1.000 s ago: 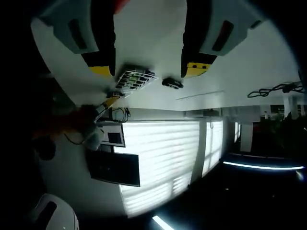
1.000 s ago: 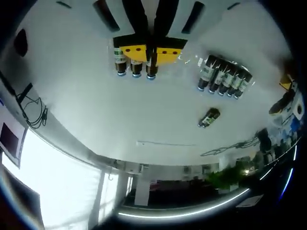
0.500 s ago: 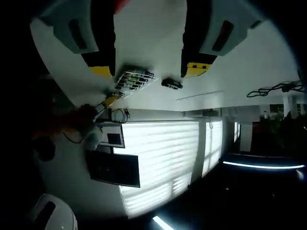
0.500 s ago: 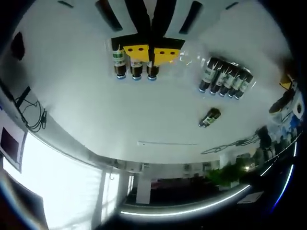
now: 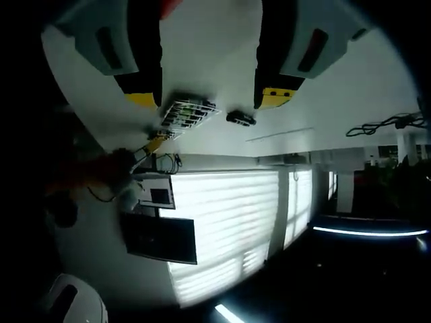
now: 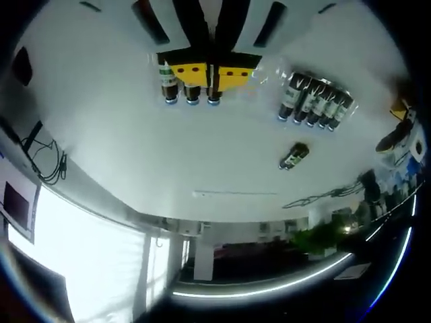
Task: Grip medicine bottles put into box
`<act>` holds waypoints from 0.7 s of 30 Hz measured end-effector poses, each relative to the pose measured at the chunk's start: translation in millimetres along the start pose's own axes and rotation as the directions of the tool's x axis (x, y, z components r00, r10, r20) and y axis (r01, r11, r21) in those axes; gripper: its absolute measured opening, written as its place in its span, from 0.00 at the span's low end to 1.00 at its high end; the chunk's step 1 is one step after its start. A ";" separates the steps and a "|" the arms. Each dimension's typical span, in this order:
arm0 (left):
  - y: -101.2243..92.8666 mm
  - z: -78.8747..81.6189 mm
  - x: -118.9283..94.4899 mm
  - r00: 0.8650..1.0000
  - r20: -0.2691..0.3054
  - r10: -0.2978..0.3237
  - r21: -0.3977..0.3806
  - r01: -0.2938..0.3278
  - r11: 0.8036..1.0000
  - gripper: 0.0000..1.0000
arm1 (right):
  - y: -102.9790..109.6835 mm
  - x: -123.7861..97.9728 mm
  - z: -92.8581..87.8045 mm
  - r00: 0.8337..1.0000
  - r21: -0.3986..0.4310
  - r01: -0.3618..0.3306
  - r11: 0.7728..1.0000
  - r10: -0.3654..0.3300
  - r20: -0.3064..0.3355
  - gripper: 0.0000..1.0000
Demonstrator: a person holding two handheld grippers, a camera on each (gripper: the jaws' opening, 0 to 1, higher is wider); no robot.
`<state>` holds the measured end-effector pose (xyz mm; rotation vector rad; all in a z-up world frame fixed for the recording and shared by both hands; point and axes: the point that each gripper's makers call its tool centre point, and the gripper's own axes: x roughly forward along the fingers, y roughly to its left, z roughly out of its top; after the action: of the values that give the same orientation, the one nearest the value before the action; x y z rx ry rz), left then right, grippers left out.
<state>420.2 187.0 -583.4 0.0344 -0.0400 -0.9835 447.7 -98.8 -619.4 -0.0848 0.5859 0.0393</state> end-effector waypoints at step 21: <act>1.9 -0.2 -0.7 1.000 -0.001 0.010 0.000 -0.010 1.000 0.48 | 62.7 10.0 27.8 0.975 -0.017 -0.219 0.976 0.220 0.042 0.10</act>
<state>421.4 188.7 -583.6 0.0352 -0.0392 -0.9730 467.5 -33.7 -606.2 -0.0307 0.5491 0.2590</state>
